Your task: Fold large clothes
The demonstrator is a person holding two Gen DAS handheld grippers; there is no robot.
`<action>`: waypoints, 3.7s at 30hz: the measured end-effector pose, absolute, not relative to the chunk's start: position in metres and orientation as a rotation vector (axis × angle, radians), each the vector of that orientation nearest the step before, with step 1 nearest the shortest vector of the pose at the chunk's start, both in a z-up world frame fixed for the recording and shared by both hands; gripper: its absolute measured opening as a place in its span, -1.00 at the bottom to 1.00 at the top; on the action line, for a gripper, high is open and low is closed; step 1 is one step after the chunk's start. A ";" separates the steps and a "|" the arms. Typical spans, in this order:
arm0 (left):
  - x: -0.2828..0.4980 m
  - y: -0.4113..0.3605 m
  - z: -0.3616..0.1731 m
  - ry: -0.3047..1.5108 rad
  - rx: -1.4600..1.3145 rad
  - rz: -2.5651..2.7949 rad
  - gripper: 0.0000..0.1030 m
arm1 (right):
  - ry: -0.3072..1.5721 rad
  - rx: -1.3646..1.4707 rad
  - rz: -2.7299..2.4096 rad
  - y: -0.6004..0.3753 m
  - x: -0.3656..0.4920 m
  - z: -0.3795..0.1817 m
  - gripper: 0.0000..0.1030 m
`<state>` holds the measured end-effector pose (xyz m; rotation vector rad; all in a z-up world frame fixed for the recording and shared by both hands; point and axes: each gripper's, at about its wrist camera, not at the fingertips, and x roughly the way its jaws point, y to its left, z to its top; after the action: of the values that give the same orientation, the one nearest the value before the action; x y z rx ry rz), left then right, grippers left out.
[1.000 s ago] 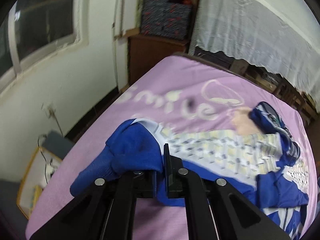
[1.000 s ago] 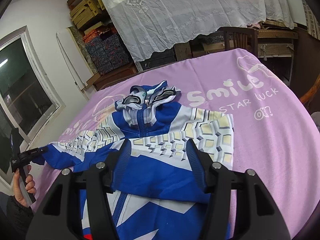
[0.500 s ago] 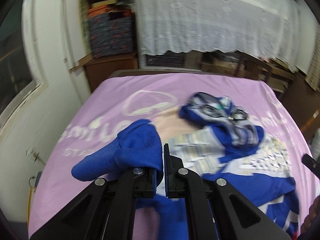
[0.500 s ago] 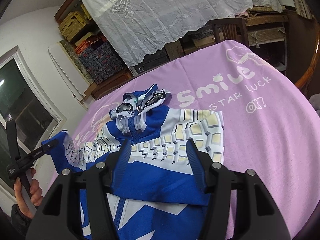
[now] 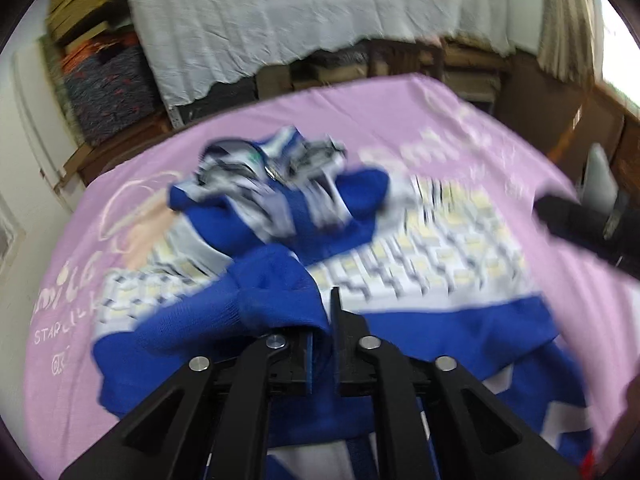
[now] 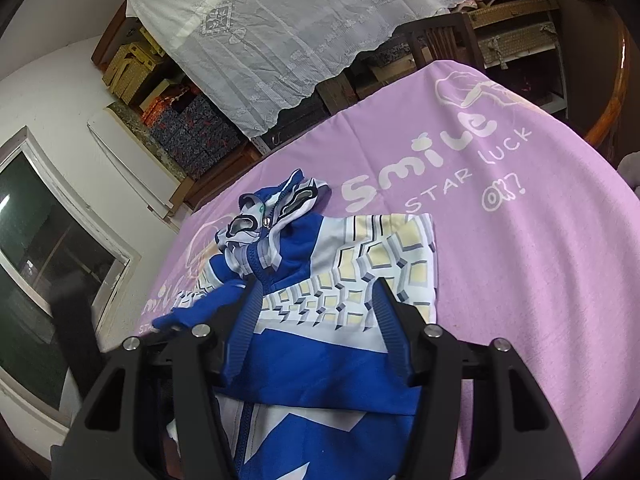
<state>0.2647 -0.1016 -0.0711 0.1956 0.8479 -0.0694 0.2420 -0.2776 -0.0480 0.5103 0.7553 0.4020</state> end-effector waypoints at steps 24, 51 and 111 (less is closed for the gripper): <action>0.237 0.065 -0.041 0.664 0.054 0.234 0.73 | 0.797 0.369 0.520 -0.237 0.246 -0.064 0.09; 0.225 0.132 -0.039 0.749 -0.212 0.241 0.80 | 0.706 -0.398 0.399 -0.039 0.231 -0.057 -0.49; 0.255 0.058 -0.080 0.927 -0.085 -0.006 0.93 | 0.854 0.562 0.331 -0.263 0.257 -0.091 -0.72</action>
<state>0.2547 0.0584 -0.0800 -0.0850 0.9269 -0.0061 0.2571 -0.2632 -0.0912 0.5619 0.8536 0.3314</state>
